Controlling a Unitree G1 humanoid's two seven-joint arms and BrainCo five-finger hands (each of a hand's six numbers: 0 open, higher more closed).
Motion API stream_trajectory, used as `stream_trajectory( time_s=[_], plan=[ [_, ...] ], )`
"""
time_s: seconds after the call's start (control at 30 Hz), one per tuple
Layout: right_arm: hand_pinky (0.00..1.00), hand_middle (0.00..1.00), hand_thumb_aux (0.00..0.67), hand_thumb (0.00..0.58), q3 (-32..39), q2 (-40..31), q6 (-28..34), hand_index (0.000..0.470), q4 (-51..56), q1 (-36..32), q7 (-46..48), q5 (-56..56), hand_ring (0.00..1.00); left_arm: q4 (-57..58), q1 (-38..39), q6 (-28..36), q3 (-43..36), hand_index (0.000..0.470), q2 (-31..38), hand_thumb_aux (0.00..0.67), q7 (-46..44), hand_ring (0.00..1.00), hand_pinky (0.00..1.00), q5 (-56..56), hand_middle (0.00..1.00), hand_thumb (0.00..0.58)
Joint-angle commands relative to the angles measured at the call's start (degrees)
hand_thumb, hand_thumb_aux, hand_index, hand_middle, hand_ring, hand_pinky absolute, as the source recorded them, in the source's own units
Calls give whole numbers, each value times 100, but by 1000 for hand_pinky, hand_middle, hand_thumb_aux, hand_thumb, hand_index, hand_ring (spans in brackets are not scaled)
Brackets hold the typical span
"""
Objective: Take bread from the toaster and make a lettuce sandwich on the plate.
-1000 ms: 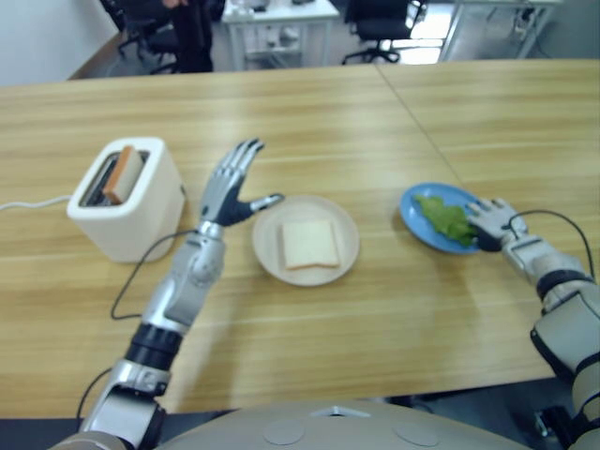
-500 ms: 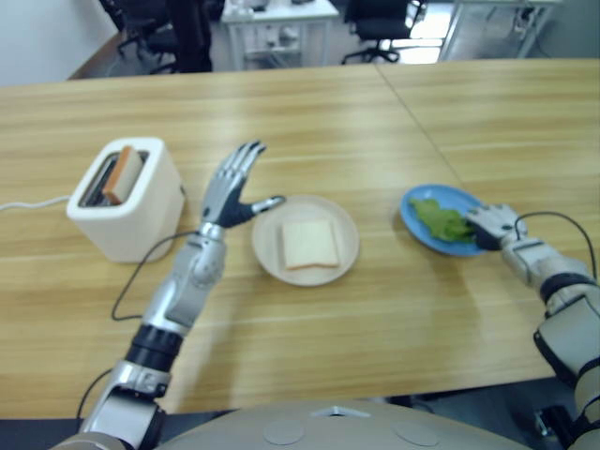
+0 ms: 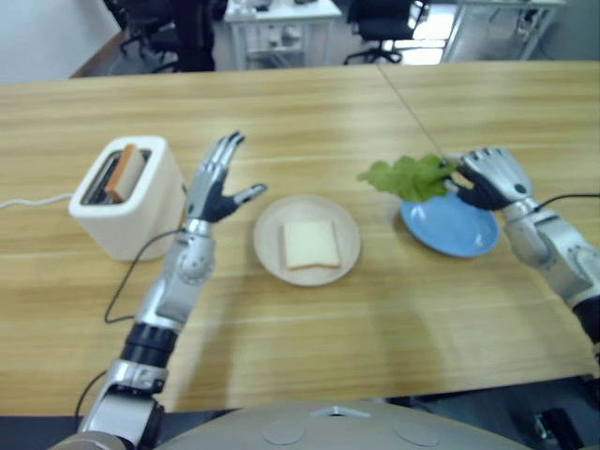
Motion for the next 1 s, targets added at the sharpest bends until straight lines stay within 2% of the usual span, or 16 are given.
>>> stream_trajectory(
  time_s=[0.03,0.2,0.47,0.73,0.93,0.97,1.0],
  plan=[
    [1000,1000,670,580,-108,482,381,460,-1048,125,598,91,1000,230,-59,-101,33,0,0,0,-16,0,0,-157,0,0],
    [1000,1000,670,580,397,1554,469,460,-1343,-180,1172,-98,1000,330,-119,-153,24,0,-8,0,-12,0,0,-221,0,0],
    [1000,1000,670,580,1200,2552,126,460,209,-574,1310,-493,1000,356,-101,-152,-21,0,-20,0,-49,0,0,-253,0,0],
    [1000,1000,670,580,1486,2705,-134,460,1615,-717,949,-835,1000,323,-47,-119,-38,0,-20,0,-80,0,0,-255,0,0],
    [1000,1000,670,580,1492,2640,-136,460,1696,-701,816,-975,1000,287,-18,-92,-37,0,-18,0,-100,0,0,-240,0,0],
    [878,878,528,554,1489,2610,-110,363,1598,-674,812,-1020,878,286,-17,-90,-38,0,-17,0,-103,0,0,-239,0,0],
    [878,878,528,554,1473,2575,-86,363,1472,-639,797,-1062,878,284,-17,-89,-38,0,-17,0,-104,0,0,-237,0,0]
  ],
)
